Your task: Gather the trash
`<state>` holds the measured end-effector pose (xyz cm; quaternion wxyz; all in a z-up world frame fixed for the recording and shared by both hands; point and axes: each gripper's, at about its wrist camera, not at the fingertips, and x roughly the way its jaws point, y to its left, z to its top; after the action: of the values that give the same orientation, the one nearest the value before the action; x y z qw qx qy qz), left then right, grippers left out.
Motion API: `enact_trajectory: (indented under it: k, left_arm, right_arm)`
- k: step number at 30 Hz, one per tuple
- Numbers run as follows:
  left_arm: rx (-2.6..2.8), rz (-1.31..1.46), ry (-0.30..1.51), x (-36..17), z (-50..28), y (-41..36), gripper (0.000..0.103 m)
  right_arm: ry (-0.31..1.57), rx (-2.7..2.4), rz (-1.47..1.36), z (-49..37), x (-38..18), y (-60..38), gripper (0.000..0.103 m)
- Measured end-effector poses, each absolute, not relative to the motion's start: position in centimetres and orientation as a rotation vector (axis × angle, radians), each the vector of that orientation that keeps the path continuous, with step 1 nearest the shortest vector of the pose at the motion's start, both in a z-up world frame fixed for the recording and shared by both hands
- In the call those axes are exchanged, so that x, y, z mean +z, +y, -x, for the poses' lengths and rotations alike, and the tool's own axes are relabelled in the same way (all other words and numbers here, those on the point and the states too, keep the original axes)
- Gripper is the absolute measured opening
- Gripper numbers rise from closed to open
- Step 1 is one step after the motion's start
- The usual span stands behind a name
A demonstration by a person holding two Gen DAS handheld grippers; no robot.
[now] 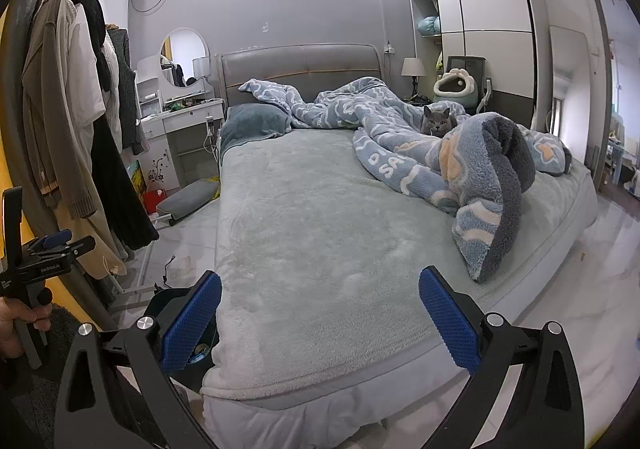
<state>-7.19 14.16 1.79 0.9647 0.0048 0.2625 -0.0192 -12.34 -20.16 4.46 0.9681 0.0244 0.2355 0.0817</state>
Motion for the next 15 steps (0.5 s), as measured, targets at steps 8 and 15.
enact_trajectory:
  k: [8, 15]
  left_arm:
    - [-0.040, -0.009, 0.532, 1.81, 7.19, 14.30, 0.100]
    - [-0.040, -0.008, 0.532, 1.78, 7.18, 14.14, 0.100]
  right_arm:
    - [0.476, 0.166, -0.049, 12.30, 4.46, -20.19, 0.100]
    - [0.476, 0.166, -0.050, 12.31, 4.46, -20.20, 0.100]
